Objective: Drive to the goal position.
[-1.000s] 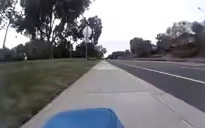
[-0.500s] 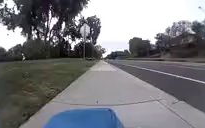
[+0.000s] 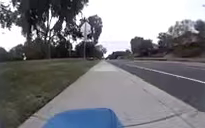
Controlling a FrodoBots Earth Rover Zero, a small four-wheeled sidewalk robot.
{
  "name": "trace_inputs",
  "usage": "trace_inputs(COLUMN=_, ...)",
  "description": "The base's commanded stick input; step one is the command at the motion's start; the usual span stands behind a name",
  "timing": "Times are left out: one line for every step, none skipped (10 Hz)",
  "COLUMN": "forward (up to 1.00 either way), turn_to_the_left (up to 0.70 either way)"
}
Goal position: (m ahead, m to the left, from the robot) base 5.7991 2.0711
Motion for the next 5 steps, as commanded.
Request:
trace_inputs(forward=1.0, turn_to_the_left=0.0)
trace_inputs(forward=1.0, turn_to_the_left=0.0)
trace_inputs(forward=1.0, turn_to_the_left=0.0)
trace_inputs(forward=1.0, turn_to_the_left=0.0)
trace_inputs(forward=1.0, turn_to_the_left=0.0)
